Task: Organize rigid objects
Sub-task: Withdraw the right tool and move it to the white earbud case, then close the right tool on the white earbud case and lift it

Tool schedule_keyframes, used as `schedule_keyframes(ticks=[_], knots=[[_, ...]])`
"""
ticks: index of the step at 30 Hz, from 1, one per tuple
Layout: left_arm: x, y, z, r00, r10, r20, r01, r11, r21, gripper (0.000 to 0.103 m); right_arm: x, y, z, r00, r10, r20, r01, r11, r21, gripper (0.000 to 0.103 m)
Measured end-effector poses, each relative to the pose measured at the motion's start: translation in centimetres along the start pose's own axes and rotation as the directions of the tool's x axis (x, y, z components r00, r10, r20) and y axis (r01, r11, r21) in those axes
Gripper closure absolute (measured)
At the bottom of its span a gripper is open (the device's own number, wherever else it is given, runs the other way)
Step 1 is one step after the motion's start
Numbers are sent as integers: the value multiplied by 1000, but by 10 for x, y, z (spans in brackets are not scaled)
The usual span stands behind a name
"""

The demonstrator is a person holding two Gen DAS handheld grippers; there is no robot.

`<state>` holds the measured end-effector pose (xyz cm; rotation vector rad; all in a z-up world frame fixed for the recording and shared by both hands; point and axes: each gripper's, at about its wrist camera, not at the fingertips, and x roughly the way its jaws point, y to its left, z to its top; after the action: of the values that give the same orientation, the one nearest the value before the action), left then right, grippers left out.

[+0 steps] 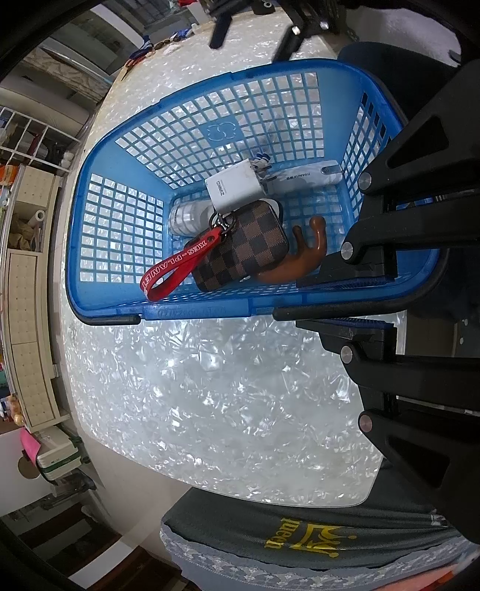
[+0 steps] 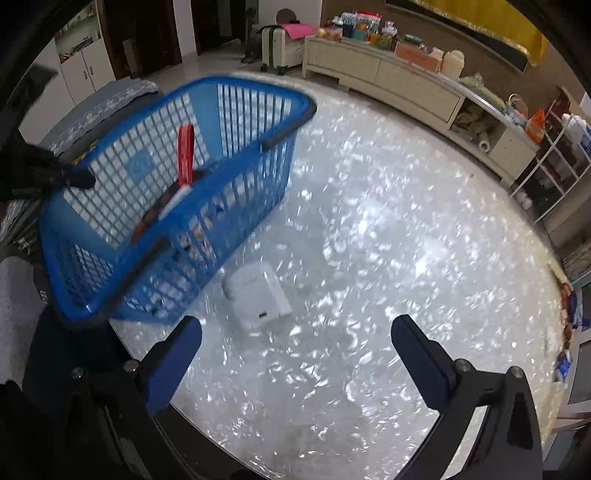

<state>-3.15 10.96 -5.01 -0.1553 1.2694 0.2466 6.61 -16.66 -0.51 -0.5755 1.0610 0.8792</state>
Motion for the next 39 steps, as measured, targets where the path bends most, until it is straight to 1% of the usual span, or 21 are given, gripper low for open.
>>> schedule_keyframes(ticks=[9,16,22,26,28,30,31,32,33,35,37,38,39], knots=[[1,3,-1,1000,-14,2,14,1000,0,88,44,4,-18,999,31,-38,-32,999,-27,0],[0,4,-1,1000,-16,0,16,1000,0,88,68,12,-18,997,59,-44,-62,994,-89,0],[1,4,0,1000,-19,-2,19,1000,-2,88,87,22,-13,996,75,-58,-83,984,-158,0],[1,4,-1,1000,-18,-2,18,1000,0,88,98,28,-8,994,93,-62,-103,977,-184,1],[1,5,-1,1000,-17,-2,17,1000,0,88,104,29,-2,993,94,-65,-105,975,-195,7],[1,5,-1,1000,-16,-2,16,1000,0,88,109,32,1,993,94,-74,-107,973,-207,21],[1,5,-1,1000,-17,-2,17,1000,-1,88,114,33,3,991,101,-83,-116,971,-210,23],[1,5,-1,1000,-16,-2,16,1000,-1,88,114,31,4,990,109,-85,-125,970,-209,30],[1,5,-2,1000,-18,-2,18,1000,-4,88,116,31,4,989,124,-86,-140,969,-205,34],[0,5,-2,1000,-19,-2,19,1000,-3,88,120,30,7,988,129,-81,-143,969,-200,36],[-1,4,-1,1000,-18,-3,18,1000,-4,88,121,31,10,988,137,-74,-149,968,-201,40],[-1,4,-1,1000,-17,-3,17,1000,-4,88,121,32,10,987,149,-64,-159,966,-205,50],[-1,4,-1,1000,-17,-3,17,1000,-6,88,122,32,13,986,153,-58,-162,964,-209,51]])
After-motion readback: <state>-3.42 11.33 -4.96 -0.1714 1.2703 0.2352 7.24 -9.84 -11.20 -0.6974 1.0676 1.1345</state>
